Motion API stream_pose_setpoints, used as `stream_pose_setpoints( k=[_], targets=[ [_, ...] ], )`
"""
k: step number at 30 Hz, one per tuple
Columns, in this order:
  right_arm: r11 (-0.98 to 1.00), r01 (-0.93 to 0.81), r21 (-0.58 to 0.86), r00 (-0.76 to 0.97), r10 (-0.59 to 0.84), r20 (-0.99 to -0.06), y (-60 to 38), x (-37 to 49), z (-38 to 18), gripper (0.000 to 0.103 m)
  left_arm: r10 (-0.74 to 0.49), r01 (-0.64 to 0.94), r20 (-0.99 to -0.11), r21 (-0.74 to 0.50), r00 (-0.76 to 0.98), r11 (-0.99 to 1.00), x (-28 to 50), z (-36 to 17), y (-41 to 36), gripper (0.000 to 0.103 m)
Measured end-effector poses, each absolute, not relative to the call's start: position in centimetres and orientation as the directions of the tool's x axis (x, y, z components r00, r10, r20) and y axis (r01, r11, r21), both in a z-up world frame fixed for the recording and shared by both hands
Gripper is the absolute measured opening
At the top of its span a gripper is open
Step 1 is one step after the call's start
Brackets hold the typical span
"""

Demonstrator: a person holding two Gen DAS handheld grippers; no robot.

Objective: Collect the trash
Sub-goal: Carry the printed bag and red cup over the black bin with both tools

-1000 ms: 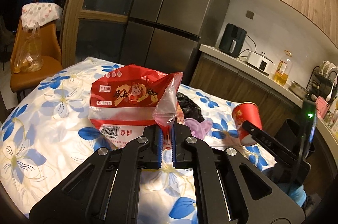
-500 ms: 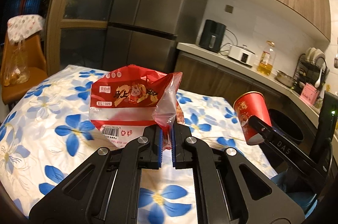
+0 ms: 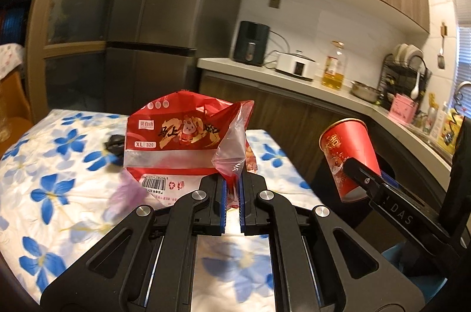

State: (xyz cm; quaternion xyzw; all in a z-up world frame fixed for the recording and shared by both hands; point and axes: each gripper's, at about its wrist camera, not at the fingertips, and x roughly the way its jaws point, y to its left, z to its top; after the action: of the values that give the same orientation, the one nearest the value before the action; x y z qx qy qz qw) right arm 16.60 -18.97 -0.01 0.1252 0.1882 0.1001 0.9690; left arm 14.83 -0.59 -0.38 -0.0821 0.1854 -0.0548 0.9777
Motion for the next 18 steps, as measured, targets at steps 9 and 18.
stream_pose_setpoints(
  k=[9, 18],
  targets=[
    [0.957, -0.076, 0.28, 0.933, 0.168, -0.318, -23.0, 15.9, 0.5, 0.055, -0.203, 0.158, -0.357, -0.153, 0.912, 0.976, 16.5, -0.3, -5.2, 0.005],
    [0.96, 0.0, 0.28, 0.95, 0.087, -0.299, -27.0, 15.3, 0.7, 0.055, -0.271, 0.241, -0.351, -0.126, 0.896, 0.962, 18.2, 0.0, -10.1, 0.005]
  ],
)
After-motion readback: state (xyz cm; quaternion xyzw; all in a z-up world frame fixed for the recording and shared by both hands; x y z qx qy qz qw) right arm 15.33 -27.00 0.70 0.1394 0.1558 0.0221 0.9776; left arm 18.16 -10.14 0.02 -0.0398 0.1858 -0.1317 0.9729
